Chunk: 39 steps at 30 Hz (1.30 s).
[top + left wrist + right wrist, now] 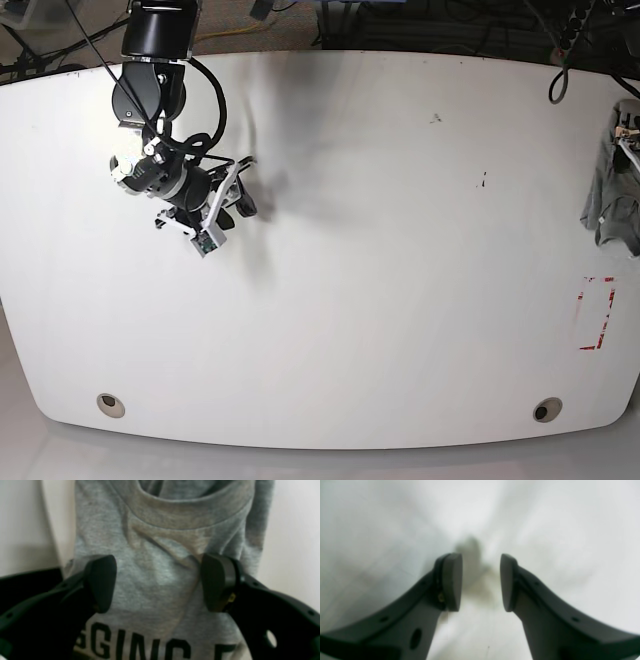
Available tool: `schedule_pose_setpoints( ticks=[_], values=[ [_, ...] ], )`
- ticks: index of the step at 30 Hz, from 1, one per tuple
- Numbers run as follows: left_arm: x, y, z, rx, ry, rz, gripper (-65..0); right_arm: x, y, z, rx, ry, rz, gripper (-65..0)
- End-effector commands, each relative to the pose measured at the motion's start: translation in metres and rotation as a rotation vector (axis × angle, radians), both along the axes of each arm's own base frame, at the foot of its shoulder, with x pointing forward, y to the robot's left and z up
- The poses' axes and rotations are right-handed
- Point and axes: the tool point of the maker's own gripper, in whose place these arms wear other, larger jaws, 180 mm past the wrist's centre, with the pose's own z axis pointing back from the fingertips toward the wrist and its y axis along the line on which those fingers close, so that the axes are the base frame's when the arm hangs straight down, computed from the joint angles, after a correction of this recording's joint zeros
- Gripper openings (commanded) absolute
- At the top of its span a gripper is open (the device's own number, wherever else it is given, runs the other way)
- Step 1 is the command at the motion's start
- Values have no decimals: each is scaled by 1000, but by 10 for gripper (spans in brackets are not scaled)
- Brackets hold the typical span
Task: Fold the T-shirt properly
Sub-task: 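Release the shirt with the left gripper beside the table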
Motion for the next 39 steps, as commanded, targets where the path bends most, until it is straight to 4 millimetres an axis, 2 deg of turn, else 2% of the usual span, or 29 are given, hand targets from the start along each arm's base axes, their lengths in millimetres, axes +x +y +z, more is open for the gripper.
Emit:
schedule_pose_setpoints(
  ticks=[1,5,7,9,13,15,17,19,21,24,27,29,33,39],
  values=[
    [14,12,29,36,-51,-33,-158,11,3,23,14,-82,11,-419],
    [32,6,71,74,-144,-111,-158,11,4,31,9,-108,15,-419],
    [43,-8,89,103,-179,-171,-158,12,3,33,9,-118,13,-419],
    [50,-24,99,117,-211,-206,-158,15,1,37,12,-139,10,-419],
    [62,-63,103,84,-295,-248,-160,22,-6,48,25,-207,8,-419],
    [68,-79,102,61,-326,-264,-181,22,-12,51,29,-231,0,-419],
    [86,-111,103,6,-409,-292,-215,26,-20,62,56,-297,-20,-419],
    [96,-134,103,-37,-469,-308,-229,28,-22,69,83,-343,-29,-415],
    [105,-165,98,-105,-541,-326,-232,28,-39,70,71,-385,-63,-414],
    [113,-198,91,-167,-596,-328,-232,31,-56,69,41,-435,-113,-414],
    [111,-229,75,-225,-612,-307,-233,25,-80,64,-2,-467,-180,-417],
    [108,-243,72,-254,-637,-295,-233,20,-90,63,11,-479,-230,-417],
    [88,-273,57,-318,-634,-282,-235,-2,-115,53,9,-463,-328,-414],
    [38,-306,44,-399,-583,-259,-235,-44,-117,26,2,-382,-336,-412]
  ],
)
